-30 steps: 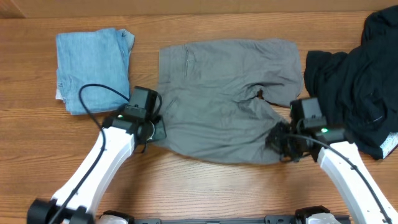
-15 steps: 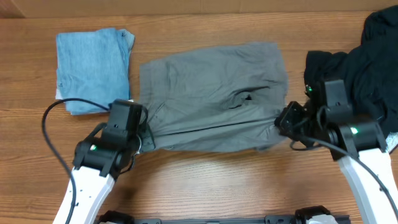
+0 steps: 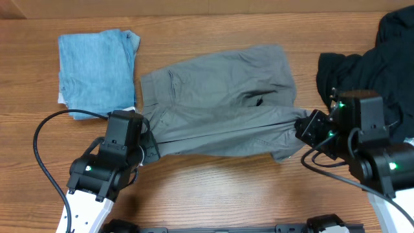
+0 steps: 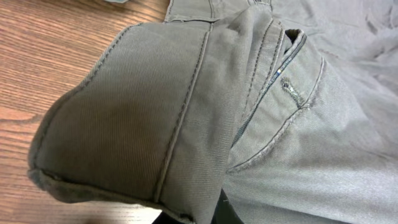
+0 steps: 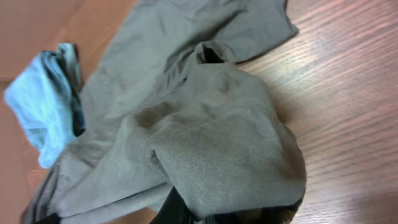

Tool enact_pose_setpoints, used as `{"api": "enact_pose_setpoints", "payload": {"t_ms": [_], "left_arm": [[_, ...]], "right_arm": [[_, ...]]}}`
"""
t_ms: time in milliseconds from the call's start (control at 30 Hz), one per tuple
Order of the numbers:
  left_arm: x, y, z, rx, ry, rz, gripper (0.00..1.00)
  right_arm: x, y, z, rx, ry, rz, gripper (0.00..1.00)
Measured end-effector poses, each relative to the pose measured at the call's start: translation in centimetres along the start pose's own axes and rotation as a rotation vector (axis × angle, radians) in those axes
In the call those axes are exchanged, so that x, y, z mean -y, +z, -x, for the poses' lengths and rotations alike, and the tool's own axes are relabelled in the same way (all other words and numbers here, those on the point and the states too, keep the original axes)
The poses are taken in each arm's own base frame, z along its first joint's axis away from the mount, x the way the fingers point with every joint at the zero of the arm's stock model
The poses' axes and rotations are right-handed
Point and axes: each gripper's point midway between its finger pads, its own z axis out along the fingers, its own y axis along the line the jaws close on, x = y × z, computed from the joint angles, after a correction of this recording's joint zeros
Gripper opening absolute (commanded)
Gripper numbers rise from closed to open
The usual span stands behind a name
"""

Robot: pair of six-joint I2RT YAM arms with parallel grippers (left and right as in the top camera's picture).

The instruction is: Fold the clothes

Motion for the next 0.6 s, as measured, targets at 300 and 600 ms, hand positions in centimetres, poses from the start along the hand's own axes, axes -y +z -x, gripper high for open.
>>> {"api": "enact_pose_setpoints", "payload": {"t_ms": [300,600], "left_arm": [[-0.2,0.0,-0.3,-0.012,-0.002,0.007,0.04],[1.1,0.4,1.7,0.057,-0.018,-0.036,0.04]], "right_arm": [[1.0,1.9,0.2,-0.041,-0.001,-0.082,0.04],[-0.5,2.6,3.5,0.08,-0.032,-0.043,0.04]]}}
